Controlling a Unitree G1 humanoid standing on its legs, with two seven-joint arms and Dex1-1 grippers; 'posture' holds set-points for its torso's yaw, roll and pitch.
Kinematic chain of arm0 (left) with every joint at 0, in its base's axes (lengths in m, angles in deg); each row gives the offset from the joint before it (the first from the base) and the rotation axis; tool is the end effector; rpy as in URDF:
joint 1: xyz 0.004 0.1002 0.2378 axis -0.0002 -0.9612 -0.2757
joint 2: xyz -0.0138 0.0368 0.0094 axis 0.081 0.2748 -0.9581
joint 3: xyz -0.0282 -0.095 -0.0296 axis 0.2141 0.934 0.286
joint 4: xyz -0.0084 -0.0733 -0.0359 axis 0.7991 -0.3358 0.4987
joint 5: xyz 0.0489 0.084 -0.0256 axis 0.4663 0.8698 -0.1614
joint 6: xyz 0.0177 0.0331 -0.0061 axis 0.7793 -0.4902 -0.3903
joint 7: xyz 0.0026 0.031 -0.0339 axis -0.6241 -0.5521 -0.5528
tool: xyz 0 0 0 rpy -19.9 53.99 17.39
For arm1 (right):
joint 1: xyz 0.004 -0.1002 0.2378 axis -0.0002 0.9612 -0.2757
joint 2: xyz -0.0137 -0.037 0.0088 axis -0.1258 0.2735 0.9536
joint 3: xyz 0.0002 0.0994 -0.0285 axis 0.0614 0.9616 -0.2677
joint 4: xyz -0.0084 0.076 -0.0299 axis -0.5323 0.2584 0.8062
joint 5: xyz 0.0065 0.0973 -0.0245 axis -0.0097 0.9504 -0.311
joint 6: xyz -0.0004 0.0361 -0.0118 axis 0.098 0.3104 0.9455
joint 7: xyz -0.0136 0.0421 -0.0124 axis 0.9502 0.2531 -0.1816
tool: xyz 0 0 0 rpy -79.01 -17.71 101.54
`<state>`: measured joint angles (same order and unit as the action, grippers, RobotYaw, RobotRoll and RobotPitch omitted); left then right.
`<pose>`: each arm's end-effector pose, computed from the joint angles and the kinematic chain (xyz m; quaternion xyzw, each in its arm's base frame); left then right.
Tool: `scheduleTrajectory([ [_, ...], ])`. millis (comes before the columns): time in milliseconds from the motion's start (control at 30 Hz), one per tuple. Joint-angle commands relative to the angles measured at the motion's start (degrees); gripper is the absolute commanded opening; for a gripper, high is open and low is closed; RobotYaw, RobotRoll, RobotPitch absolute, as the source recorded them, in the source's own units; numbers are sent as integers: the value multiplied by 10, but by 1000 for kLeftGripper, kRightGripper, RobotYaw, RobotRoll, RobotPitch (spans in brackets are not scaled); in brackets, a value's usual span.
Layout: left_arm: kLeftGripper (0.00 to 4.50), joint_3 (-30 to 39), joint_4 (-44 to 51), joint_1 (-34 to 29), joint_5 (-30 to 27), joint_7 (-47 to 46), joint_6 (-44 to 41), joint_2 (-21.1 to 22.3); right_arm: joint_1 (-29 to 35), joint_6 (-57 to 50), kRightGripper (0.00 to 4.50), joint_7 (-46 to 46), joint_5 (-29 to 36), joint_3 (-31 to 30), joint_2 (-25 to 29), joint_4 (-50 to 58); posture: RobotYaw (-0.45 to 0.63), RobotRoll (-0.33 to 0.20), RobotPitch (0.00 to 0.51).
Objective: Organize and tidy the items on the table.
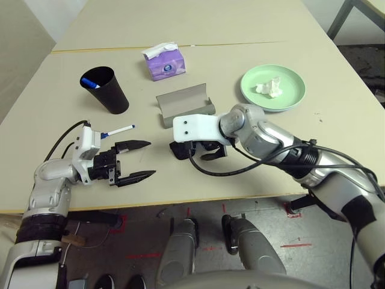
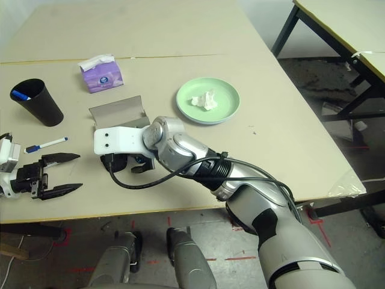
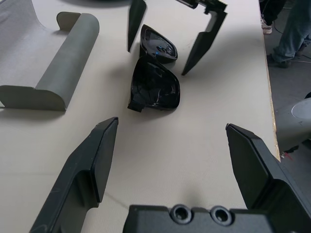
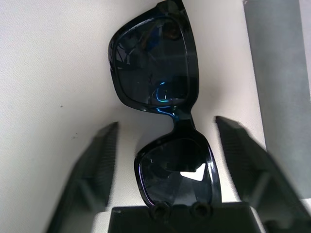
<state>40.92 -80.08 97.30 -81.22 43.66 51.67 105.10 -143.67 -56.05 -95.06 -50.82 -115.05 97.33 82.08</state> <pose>0.2272 0.3341 0.1255 0.1441 0.0149 -0.5542 0.8197 0.2871 -0.0285 0.2041 -0.5383 0.1403 0.5706 0.6041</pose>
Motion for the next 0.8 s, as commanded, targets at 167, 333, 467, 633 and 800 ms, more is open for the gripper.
scheduleTrajectory([
  [167,4500,2,15,-14,-4,-6,1,-6,13,4,1214,-14,-9,16,-8,1,12,0,219],
  [333,4500,1,24,-15,-6,-11,-3,-10,18,0,206,-21,-11,23,-10,8,11,0,215],
  [467,4500,1,25,-14,-6,-13,-4,-12,21,-2,206,-26,-14,28,-11,10,12,0,215],
  [633,4500,-1,22,-10,-5,-15,-5,-14,19,-1,206,-33,-15,35,-8,6,3,0,220],
  [800,4500,-3,11,-4,-3,-15,-4,-16,-14,8,206,-55,-16,52,1,-8,-5,0,220],
])
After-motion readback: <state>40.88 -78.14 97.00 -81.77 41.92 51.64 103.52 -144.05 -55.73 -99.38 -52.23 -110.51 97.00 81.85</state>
